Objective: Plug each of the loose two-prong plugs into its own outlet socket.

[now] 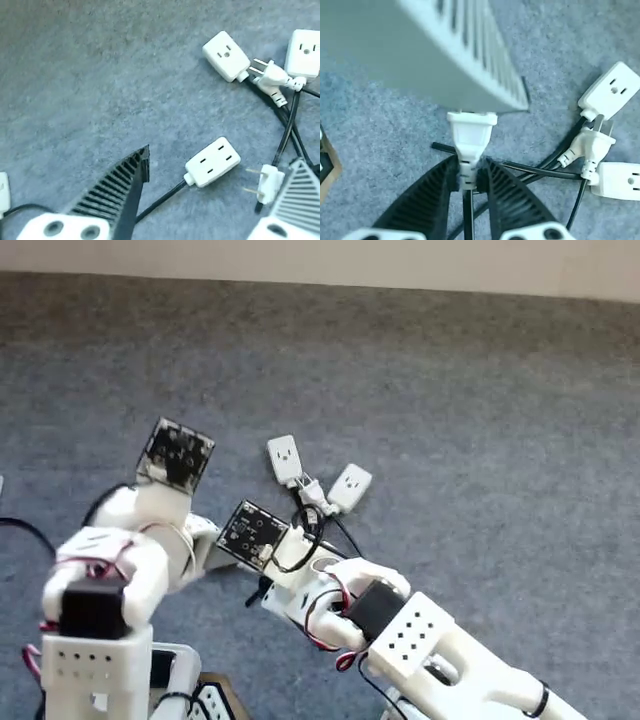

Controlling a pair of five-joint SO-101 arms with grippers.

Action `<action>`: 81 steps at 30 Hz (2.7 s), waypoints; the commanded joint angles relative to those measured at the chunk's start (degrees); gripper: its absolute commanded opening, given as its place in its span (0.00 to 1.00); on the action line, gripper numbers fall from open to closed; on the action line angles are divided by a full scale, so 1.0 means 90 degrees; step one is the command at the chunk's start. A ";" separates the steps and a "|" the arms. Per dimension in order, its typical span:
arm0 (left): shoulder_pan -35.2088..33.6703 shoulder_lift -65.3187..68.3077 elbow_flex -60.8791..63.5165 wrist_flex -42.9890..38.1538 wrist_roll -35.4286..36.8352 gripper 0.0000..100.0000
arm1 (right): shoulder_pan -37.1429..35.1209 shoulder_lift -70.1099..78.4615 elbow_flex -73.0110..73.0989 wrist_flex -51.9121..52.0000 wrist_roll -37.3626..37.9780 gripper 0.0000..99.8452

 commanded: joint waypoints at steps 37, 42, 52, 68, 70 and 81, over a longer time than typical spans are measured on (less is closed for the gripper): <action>-0.1978 0.3551 -0.2545 0.0449 0.0127 0.40 | 0.0571 0.2369 -0.4811 0.3473 -0.0068 0.01; -0.3189 0.7077 -0.6618 0.1895 0.0107 0.40 | 0.0571 0.3834 -0.6628 0.4000 0.0518 0.01; -0.5182 1.1570 -1.1746 0.2862 0.0117 0.40 | 0.1148 0.7263 -1.0261 0.5436 -0.2559 0.01; -0.5846 1.3387 -1.3680 0.2852 0.0098 0.40 | 0.0591 0.8357 -1.1824 0.6100 -0.7092 0.05; -0.5934 1.3455 -1.3885 0.2852 -0.0020 0.40 | 0.0493 0.8327 -1.1756 0.6090 -0.7355 0.05; -0.5924 1.3827 -1.4159 0.2852 -0.0156 0.40 | 0.0591 0.8278 -1.0535 0.6100 -0.7433 0.05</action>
